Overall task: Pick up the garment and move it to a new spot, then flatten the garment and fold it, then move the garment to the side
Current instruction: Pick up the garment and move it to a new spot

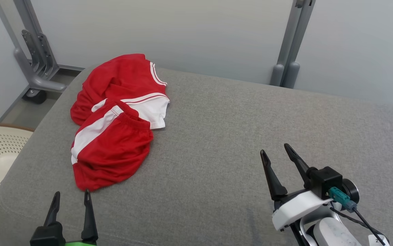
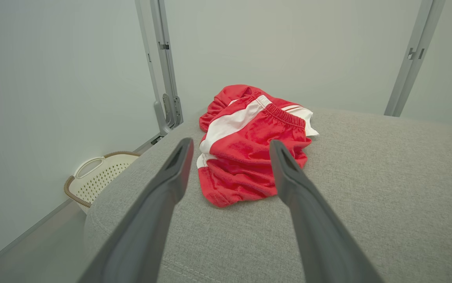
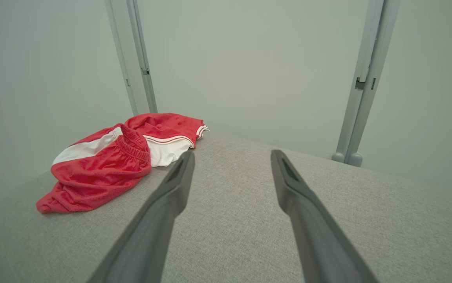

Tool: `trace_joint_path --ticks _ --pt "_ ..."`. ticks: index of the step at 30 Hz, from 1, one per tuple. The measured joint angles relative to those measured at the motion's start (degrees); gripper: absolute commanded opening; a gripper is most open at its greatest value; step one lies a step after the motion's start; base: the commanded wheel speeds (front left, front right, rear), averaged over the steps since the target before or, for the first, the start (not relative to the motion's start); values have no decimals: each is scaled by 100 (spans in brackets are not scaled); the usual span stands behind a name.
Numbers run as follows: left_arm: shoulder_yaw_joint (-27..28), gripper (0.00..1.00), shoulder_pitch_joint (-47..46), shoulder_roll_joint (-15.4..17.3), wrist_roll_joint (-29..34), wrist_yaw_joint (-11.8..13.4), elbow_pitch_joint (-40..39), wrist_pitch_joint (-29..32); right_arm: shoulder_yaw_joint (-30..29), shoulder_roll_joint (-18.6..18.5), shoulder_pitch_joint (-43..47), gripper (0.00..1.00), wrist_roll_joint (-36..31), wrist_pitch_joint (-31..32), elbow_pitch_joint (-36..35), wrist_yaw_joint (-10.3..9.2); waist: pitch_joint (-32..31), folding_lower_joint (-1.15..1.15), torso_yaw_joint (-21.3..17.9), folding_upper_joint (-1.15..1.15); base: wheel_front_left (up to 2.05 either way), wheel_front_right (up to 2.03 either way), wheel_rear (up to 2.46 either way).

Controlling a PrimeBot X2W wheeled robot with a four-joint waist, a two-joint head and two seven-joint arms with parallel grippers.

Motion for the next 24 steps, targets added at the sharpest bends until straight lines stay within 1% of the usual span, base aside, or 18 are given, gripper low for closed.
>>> trace_joint_path --ticks 4,8,9,13,16,18,21,24 --pt "-11 100 -86 22 1 0 29 1 -32 -20 -22 100 -41 0 -11 -2 66 0 -91 0 0 0 0" --pt "25 100 -432 163 9 -2 80 85 -70 -34 -101 100 -69 0 -64 -10 155 0 -171 0 0 0 0" --pt "31 100 -662 223 9 -34 129 205 -94 -55 -125 100 -82 0 -98 -27 214 0 -203 0 0 0 0" --pt "47 100 -1232 272 -60 -129 246 514 -112 -146 -238 100 -115 0 -146 -26 373 0 -260 0 0 0 0" --pt "143 100 -1699 290 -272 -188 436 782 -110 -198 -383 100 -181 0 -201 -25 518 0 -310 0 0 0 0" --pt "199 100 -1967 296 -355 -188 630 973 -91 -203 -488 100 -199 -1 -229 -16 624 0 -350 0 0 0 0" --pt "293 100 -2309 303 -445 -188 862 1214 -15 -211 -632 100 -303 1 -269 52 792 0 -424 0 0 0 0" --pt "338 100 -2660 320 -526 -187 1061 1458 15 -230 -775 100 -346 5 -339 57 967 0 -517 0 0 0 0"
